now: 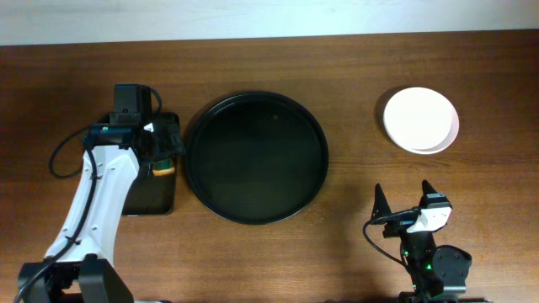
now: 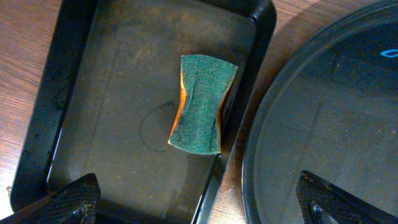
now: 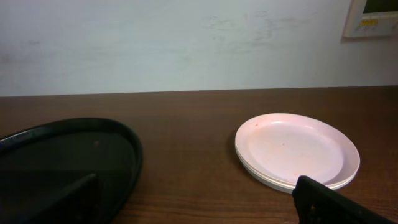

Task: Clean dirty plates on tray and stack at the side

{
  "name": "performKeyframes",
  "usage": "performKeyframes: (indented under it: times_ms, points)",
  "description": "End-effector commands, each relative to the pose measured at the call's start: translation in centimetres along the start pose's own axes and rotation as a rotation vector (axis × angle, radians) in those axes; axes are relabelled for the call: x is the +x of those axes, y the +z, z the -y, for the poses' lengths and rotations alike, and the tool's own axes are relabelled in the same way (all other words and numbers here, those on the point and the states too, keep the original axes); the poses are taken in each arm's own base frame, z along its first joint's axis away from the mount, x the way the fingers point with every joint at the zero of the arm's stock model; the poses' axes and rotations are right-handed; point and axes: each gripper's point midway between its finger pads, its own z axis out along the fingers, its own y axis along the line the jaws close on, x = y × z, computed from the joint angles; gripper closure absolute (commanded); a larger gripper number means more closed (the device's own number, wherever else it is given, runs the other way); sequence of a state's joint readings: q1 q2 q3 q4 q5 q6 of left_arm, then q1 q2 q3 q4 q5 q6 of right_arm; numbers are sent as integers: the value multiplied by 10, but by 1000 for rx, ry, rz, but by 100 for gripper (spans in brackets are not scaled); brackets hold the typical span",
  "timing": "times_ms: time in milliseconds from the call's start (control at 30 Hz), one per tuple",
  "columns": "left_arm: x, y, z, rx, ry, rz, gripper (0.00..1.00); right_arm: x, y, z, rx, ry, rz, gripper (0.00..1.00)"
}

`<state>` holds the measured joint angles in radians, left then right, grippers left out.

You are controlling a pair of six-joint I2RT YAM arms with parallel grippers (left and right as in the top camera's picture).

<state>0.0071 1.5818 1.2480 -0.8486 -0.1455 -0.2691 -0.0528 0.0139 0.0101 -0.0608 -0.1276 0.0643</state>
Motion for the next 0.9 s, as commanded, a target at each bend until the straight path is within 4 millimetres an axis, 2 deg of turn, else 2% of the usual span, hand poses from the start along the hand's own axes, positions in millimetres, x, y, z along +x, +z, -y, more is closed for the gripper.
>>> performKeyframes:
  times_ms: [0, 333, 433, 533, 600, 667, 700, 733, 800, 867]
  points:
    - [0, -1, 1, 3, 7, 4, 1, 1, 0, 3, 15, 8, 0, 1]
    - [0, -2, 1, 4, 7, 7, 1, 1, 0, 3, 15, 8, 0, 1]
    - [-11, -39, -1, 32, -8, 110, 1, 1, 0, 3, 15, 8, 0, 1]
    - [-23, -104, -14, 51, -41, 300, 1, 1, 0, 3, 15, 9, 0, 1]
    - [-19, -140, -22, 69, -56, 387, 1, 1, 0, 3, 15, 9, 0, 1]
    - [5, -181, -34, 96, -73, 483, 1, 1, 0, 3, 15, 8, 0, 1]
    - [20, -193, -40, 108, -81, 527, 1, 1, 0, 3, 15, 9, 0, 1]
    - [35, -196, -45, 116, -85, 552, 1, 1, 0, 3, 15, 9, 0, 1]
    - [72, -185, -54, 124, -90, 579, 1, 1, 0, 3, 15, 9, 0, 1]
    - [106, -158, -58, 133, -93, 600, 1, 1, 0, 3, 15, 9, 0, 1]
